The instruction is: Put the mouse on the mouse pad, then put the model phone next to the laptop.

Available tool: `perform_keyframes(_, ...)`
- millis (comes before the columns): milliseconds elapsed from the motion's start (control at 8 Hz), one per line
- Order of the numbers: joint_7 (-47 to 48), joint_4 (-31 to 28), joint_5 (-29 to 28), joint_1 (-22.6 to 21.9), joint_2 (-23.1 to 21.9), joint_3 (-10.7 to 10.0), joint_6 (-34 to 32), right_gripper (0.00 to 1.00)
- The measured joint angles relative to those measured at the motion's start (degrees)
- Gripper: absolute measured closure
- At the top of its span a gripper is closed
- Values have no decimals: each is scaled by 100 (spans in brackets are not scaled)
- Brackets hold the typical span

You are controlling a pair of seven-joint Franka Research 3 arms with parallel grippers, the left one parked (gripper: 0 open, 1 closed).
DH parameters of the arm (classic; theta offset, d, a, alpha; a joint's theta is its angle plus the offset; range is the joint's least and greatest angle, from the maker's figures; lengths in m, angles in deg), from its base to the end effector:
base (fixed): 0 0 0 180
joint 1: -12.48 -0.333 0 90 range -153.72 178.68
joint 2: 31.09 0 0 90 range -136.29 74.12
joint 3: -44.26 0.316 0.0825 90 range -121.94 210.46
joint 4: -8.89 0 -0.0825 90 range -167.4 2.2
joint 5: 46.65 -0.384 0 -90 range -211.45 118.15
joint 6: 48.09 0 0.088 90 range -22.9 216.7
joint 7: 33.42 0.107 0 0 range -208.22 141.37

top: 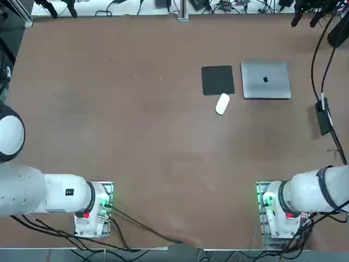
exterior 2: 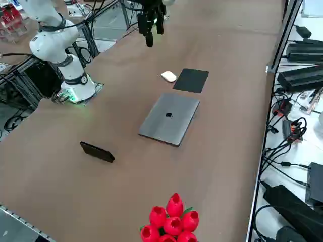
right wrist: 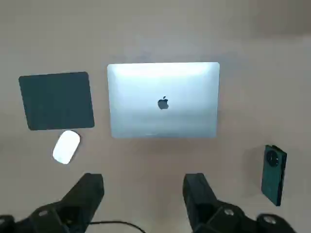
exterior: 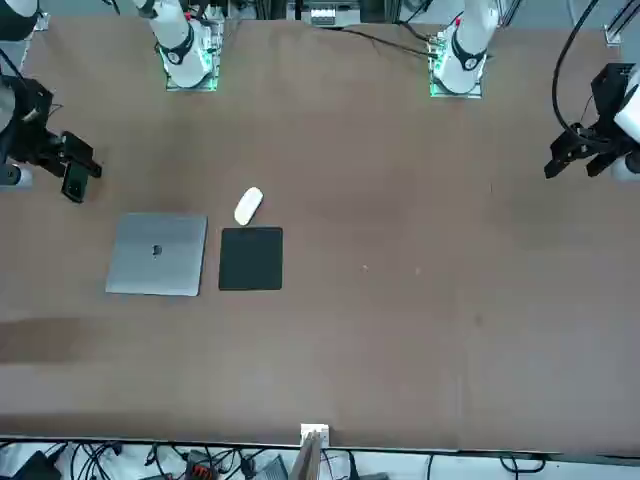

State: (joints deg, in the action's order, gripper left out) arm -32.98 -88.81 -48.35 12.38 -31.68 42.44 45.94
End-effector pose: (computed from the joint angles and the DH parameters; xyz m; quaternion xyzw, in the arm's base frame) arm 0.5525 -0.0137 0.5726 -0.9993 0.0203 0.0267 0.0152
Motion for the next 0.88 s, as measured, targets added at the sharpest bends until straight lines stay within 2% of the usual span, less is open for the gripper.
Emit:
perform_keyframes(625,1,0,22,3,15,-10,-35,0)
perform_keyframes(875,1,5,130,3,85,-22,-480,0)
